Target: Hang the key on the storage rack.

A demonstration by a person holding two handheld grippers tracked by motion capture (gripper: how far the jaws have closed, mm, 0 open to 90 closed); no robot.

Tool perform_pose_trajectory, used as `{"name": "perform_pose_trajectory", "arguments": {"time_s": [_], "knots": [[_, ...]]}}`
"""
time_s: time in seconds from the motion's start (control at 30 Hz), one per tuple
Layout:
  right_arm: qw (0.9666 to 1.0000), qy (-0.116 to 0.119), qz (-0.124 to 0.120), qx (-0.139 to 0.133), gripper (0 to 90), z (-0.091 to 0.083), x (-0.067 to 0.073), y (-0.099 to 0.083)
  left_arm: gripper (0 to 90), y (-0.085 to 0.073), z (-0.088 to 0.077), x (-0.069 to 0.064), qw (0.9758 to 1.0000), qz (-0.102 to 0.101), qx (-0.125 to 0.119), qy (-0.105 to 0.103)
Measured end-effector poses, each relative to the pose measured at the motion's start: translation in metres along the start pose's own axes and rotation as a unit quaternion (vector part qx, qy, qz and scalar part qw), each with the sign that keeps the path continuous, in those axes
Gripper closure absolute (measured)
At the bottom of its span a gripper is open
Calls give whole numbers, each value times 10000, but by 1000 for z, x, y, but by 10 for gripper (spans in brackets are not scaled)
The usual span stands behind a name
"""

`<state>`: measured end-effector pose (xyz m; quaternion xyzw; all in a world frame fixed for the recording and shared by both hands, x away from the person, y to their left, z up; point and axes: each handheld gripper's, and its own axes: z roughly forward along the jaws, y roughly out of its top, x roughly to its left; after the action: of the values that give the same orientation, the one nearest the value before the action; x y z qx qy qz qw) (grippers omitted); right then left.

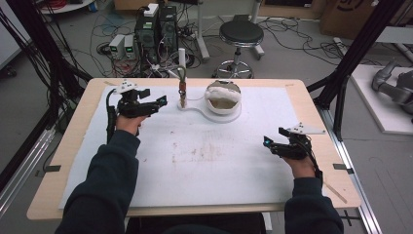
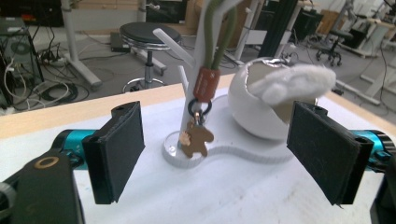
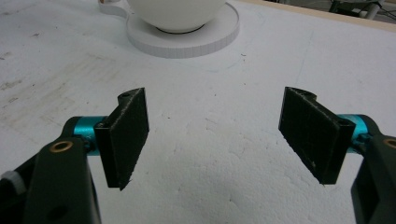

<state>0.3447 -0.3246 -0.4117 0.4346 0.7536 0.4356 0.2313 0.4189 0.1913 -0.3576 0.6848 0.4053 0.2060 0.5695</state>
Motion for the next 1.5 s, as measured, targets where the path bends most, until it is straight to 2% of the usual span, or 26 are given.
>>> {"name": "perform_pose_trajectory", "arguments": {"time_s": [0.17,0.23,0.3,0.5,0.67,0.77,0.97,1.5], "knots": [[10000,8,1,-13,247,-1,0,0,192,-10,-21,-4,9989,461,-100,1],[10000,8,-6,-5,247,-1,0,0,192,-16,-29,-6,9983,552,-191,1],[10000,23,-19,-14,247,0,1,0,192,-22,-35,-8,9982,568,-174,22],[10000,38,-29,-13,247,1,1,-1,190,-46,-51,-7,9984,491,-217,160],[10000,39,-36,4,246,0,0,-3,189,-65,-60,-7,9990,270,-282,223],[10000,7,-19,-4,246,-2,-2,-4,189,-74,-64,-11,9987,321,-281,268],[10000,0,-61,-15,246,-2,-1,-3,189,-78,-70,-17,9980,416,-376,278],[9999,-89,-45,-37,246,-5,1,-3,189,-84,-72,-11,9983,344,-356,291]]}}
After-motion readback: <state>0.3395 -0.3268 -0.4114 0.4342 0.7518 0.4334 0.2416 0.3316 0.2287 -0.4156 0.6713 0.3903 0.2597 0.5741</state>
